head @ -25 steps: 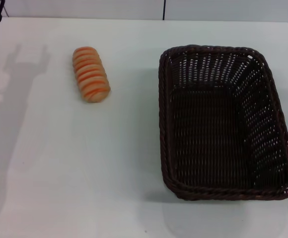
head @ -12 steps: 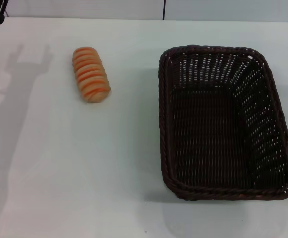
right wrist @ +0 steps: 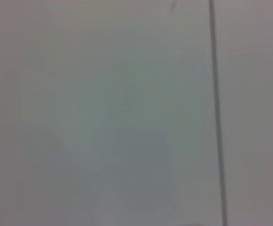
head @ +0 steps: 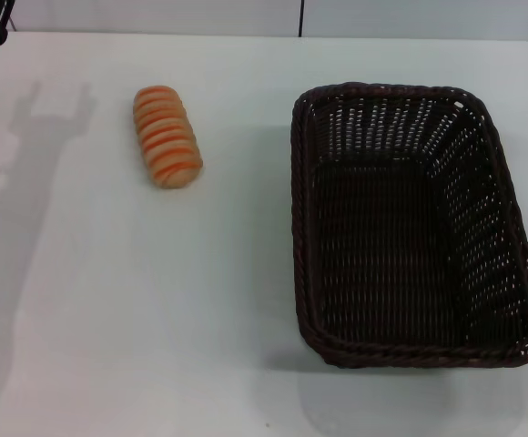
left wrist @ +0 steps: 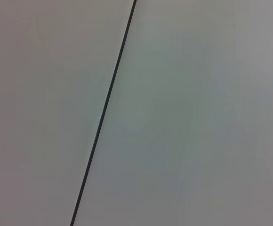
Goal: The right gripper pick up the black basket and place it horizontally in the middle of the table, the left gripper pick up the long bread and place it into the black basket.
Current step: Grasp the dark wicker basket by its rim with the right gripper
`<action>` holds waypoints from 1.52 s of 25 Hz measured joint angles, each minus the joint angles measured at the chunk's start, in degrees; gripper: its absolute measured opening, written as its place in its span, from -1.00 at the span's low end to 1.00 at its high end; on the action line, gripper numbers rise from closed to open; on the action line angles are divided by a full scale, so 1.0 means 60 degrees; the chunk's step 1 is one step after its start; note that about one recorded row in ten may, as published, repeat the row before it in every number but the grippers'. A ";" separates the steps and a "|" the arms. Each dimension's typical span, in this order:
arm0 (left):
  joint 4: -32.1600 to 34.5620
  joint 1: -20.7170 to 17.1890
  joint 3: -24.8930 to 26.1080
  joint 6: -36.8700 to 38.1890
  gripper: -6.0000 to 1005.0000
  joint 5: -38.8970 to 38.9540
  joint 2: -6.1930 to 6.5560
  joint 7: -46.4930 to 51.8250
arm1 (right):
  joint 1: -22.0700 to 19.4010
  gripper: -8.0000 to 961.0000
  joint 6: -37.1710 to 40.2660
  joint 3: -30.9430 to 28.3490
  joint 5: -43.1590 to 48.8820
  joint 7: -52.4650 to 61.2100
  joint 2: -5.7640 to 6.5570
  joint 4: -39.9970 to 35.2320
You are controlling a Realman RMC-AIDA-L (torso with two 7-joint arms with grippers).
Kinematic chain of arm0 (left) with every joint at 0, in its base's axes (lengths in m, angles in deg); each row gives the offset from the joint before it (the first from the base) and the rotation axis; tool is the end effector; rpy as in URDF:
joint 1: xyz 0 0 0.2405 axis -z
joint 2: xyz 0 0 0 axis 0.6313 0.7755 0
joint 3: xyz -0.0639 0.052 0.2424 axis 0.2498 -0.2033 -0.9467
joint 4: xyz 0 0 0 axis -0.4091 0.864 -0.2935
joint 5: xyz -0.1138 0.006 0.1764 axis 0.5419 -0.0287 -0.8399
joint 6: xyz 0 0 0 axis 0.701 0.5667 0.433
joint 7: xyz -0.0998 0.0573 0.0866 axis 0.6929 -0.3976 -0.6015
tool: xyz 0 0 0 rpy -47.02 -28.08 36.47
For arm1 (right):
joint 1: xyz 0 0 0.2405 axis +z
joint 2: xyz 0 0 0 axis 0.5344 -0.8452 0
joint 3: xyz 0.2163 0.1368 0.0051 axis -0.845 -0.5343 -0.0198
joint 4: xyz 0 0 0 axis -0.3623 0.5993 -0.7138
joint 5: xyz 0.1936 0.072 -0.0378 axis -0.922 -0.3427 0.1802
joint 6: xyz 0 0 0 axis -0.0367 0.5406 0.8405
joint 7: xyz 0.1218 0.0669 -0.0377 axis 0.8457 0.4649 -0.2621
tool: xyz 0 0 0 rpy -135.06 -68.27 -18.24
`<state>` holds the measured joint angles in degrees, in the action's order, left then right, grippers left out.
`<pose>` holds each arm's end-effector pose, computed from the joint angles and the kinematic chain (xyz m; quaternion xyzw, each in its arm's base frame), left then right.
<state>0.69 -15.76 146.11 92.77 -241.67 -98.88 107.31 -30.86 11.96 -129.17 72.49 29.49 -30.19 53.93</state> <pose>-0.3050 0.3610 0.0398 -0.6049 -0.2517 -0.4338 0.6185 0.2747 0.3471 0.0723 -0.6275 0.2702 0.2643 0.6807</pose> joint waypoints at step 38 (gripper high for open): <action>0.0025 -0.0382 0.0511 0.0515 0.54 0.0002 0.0010 -0.0035 | 0.3224 0.57 -1.6414 -0.1599 0.3006 0.3738 -0.0018 0.5925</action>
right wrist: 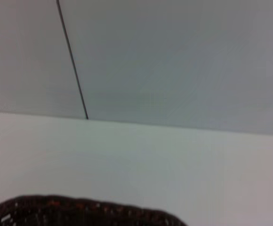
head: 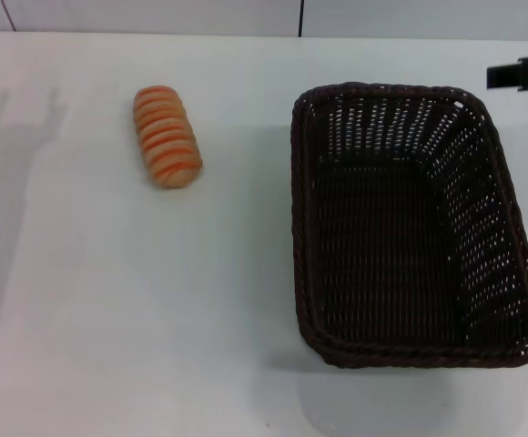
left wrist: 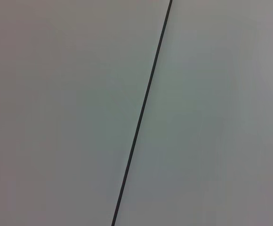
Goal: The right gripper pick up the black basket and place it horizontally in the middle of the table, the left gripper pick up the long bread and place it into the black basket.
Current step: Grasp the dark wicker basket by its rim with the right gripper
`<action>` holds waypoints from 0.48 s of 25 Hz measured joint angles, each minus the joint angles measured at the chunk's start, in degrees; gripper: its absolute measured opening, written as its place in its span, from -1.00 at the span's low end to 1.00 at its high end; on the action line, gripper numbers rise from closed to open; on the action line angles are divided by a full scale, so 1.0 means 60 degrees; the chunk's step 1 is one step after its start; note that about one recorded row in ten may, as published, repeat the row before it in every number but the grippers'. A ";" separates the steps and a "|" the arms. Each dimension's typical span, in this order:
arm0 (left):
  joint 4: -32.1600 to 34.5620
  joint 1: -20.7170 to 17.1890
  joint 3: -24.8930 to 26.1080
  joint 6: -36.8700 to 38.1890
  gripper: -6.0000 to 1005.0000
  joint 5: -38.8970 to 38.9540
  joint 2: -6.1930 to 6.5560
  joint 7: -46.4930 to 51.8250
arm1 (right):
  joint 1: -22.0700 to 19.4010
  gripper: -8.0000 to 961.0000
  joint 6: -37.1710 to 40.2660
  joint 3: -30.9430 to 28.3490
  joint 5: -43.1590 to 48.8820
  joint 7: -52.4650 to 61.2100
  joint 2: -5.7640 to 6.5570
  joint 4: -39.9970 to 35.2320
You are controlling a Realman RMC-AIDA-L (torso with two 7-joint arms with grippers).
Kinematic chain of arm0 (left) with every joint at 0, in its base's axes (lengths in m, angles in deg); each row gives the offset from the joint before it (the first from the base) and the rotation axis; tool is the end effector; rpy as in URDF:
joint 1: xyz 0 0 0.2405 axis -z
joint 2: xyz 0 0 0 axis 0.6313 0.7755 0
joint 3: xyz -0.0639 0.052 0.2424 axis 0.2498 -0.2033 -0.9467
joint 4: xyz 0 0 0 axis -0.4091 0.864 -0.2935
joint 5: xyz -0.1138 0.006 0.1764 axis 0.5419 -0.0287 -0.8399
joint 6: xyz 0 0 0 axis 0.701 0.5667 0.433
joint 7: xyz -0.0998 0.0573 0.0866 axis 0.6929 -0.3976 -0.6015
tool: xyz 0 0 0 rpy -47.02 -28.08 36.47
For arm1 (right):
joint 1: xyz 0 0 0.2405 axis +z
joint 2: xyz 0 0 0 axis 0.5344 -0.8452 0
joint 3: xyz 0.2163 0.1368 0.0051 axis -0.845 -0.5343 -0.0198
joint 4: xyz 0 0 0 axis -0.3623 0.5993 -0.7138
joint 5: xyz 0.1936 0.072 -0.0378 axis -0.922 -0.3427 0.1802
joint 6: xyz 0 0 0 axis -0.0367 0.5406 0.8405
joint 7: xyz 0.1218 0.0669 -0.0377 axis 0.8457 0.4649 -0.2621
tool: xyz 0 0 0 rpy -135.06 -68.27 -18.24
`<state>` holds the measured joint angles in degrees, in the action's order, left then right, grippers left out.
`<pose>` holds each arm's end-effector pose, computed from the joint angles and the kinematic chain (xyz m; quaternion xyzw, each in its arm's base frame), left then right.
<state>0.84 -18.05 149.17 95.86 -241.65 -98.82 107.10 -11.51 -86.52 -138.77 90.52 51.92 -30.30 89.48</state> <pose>-0.3195 0.3470 0.0546 -0.5747 -0.2460 -0.4389 0.6454 0.1551 0.3498 0.0669 -0.7654 0.4647 -0.0008 0.4452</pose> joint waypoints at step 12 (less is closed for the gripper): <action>0.0016 -0.0031 0.0009 0.0058 0.54 -0.0002 0.0048 -0.0010 | -0.0044 0.57 -0.0374 0.0038 -0.0644 0.0595 -0.0003 -0.0772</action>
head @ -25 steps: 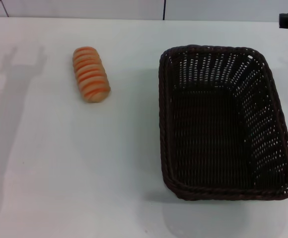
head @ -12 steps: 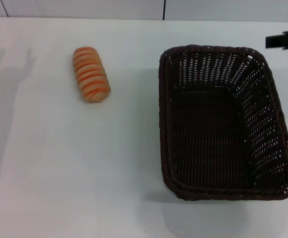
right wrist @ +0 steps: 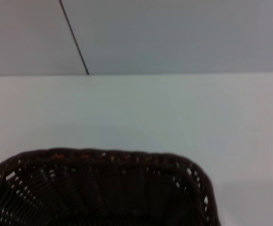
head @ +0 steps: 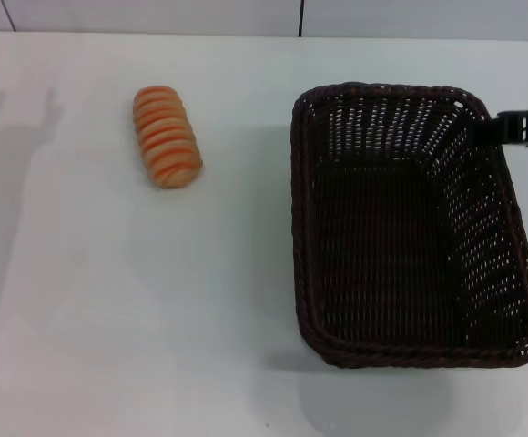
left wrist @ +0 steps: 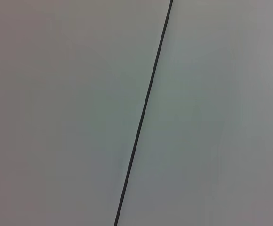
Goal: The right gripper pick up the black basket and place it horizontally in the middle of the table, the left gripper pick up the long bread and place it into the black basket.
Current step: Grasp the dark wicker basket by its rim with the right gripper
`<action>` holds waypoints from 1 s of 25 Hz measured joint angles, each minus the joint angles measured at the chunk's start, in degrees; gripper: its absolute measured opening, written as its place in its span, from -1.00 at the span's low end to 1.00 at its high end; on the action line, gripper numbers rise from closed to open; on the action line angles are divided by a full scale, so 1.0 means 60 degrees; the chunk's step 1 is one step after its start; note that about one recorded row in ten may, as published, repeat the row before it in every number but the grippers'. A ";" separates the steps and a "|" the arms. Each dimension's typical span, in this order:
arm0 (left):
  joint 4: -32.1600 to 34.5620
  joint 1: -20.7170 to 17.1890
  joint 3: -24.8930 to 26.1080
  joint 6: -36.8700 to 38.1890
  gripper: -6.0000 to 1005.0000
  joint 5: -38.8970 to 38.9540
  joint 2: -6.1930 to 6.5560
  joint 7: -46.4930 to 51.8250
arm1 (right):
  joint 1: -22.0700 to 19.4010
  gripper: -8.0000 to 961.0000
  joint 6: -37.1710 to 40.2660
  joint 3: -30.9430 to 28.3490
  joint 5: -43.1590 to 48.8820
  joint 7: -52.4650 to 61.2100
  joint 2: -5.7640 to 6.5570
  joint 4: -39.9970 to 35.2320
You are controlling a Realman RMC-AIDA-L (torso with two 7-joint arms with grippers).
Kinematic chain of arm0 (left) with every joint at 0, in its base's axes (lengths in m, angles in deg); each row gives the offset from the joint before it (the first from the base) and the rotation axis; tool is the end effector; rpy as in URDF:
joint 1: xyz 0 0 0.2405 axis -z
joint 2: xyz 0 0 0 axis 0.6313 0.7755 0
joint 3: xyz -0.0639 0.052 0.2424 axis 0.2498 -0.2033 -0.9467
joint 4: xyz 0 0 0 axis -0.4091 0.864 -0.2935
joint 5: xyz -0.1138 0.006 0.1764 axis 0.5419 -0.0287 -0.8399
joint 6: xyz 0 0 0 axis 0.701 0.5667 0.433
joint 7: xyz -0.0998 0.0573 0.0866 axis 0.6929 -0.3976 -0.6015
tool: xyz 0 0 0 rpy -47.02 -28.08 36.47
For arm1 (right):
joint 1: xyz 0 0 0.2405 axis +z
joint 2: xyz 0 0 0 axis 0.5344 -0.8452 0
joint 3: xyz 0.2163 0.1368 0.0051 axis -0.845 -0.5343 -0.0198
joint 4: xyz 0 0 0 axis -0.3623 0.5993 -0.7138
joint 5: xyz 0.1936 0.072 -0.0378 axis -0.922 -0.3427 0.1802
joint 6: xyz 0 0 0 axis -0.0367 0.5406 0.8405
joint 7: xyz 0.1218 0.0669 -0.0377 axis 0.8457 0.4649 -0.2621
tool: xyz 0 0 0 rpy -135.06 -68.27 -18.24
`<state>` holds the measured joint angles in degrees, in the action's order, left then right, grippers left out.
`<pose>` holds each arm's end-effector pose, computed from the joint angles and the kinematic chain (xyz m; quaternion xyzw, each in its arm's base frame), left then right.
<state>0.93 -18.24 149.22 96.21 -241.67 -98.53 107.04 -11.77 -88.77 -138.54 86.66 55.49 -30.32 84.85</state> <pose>-0.3213 0.3458 0.0572 -0.5742 -0.2428 -0.4376 0.6479 0.1728 0.3430 0.0468 -0.7492 0.5294 -0.0185 0.3975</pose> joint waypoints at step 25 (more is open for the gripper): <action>-0.0040 -0.0192 0.0121 0.0210 0.54 0.0001 0.0057 -0.0004 | 0.0151 0.57 -0.1781 0.0360 -0.0368 0.1036 0.0030 0.0288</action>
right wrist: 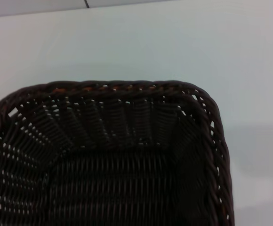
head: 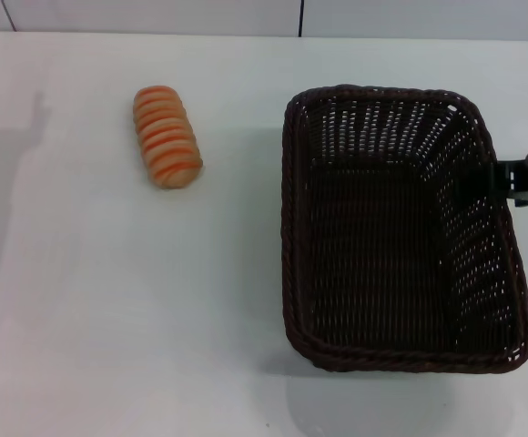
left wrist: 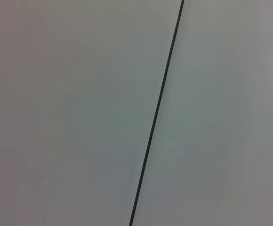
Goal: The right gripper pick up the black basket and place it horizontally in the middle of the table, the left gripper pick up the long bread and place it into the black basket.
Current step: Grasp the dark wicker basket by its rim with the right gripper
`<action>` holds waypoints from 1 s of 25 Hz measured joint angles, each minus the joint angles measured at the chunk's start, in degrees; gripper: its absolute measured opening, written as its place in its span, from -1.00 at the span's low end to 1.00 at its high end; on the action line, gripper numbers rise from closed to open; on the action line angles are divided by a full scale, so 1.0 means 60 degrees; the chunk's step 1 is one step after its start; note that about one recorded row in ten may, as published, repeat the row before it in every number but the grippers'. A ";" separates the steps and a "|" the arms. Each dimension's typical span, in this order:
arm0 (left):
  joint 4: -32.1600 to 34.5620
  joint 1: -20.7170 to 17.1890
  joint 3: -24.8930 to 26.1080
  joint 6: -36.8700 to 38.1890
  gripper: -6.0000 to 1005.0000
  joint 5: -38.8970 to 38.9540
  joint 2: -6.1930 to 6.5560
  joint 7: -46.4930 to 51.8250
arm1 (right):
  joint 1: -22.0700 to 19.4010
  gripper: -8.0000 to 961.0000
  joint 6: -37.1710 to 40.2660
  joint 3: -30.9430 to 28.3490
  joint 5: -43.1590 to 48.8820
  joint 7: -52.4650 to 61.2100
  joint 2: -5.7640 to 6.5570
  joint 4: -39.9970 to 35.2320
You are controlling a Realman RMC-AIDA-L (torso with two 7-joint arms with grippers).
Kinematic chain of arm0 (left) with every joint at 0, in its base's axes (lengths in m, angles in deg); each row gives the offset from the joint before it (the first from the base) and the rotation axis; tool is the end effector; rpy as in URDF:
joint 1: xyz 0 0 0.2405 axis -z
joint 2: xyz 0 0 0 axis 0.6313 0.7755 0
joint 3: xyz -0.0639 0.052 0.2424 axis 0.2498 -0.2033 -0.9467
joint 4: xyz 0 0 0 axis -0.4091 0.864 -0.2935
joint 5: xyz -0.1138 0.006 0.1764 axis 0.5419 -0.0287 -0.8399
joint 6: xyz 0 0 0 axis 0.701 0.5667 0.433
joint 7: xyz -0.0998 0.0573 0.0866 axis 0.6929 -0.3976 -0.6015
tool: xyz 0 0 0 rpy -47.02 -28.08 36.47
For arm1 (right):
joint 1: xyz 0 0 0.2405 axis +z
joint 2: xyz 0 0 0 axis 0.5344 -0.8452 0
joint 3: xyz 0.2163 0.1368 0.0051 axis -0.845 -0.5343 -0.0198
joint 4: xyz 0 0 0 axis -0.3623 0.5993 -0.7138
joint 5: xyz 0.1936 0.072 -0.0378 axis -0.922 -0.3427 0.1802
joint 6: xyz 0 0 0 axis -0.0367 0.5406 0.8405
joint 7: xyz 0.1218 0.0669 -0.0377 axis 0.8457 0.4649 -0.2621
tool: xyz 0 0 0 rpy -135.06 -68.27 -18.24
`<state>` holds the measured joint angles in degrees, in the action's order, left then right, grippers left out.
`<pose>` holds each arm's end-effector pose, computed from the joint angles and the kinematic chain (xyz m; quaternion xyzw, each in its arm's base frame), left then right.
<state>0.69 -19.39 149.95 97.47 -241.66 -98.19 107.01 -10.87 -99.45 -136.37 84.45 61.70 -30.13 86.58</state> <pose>-0.3270 0.3393 0.0643 -0.5649 -0.2373 -0.4386 0.6574 0.1687 0.3196 0.0342 -0.7324 0.5814 -0.0672 0.3480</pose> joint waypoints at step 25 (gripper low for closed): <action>-0.0001 0.0103 0.0108 -0.0007 0.54 -0.0005 0.0004 -0.0009 | 0.0152 0.51 0.0375 0.0253 -0.0066 -0.0079 -0.0021 -0.0976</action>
<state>0.69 -18.77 150.59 97.43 -241.69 -98.17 106.96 -9.96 -97.21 -134.86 84.06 61.23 -30.26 80.72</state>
